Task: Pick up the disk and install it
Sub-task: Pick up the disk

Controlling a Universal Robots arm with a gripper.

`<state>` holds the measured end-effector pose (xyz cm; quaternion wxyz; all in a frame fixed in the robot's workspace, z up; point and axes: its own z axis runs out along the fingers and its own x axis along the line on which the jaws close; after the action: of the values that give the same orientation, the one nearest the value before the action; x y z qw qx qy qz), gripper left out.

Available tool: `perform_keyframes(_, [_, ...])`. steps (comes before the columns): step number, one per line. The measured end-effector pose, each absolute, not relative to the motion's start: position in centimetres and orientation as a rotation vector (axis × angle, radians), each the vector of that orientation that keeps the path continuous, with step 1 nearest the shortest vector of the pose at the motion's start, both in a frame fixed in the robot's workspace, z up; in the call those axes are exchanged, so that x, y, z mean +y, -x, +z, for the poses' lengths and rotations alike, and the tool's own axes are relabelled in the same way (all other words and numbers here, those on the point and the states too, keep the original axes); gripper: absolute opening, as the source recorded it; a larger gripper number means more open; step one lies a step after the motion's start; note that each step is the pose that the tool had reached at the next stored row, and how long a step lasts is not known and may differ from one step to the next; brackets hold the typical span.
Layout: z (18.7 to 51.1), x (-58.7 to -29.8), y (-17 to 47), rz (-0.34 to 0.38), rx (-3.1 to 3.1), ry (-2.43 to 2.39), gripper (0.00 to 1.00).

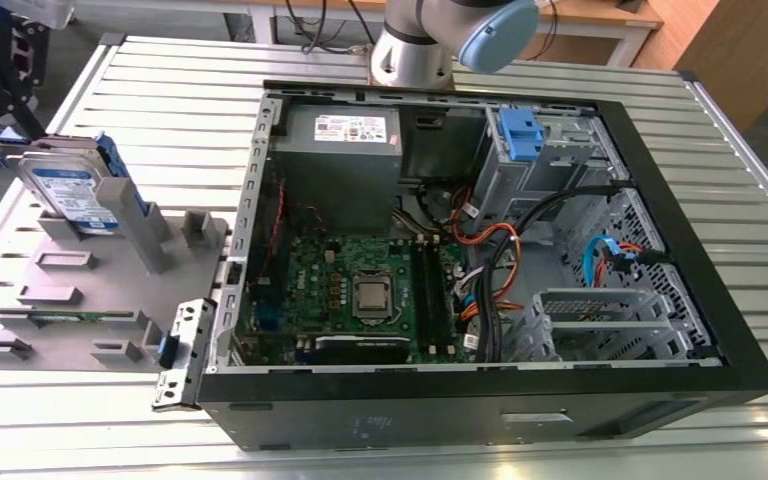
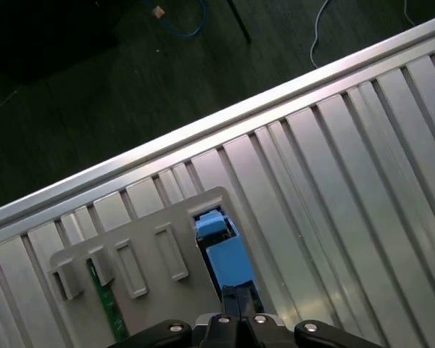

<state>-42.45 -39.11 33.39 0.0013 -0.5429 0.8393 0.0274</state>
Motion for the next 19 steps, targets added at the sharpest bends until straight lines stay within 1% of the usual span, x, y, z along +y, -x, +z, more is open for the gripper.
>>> perform_keyframes(13, [33.34,-39.11,42.45,0.086,2.423,2.004,0.11])
perform_keyframes(19, [33.33,-39.1,42.44,0.086,2.373,2.065,0.11])
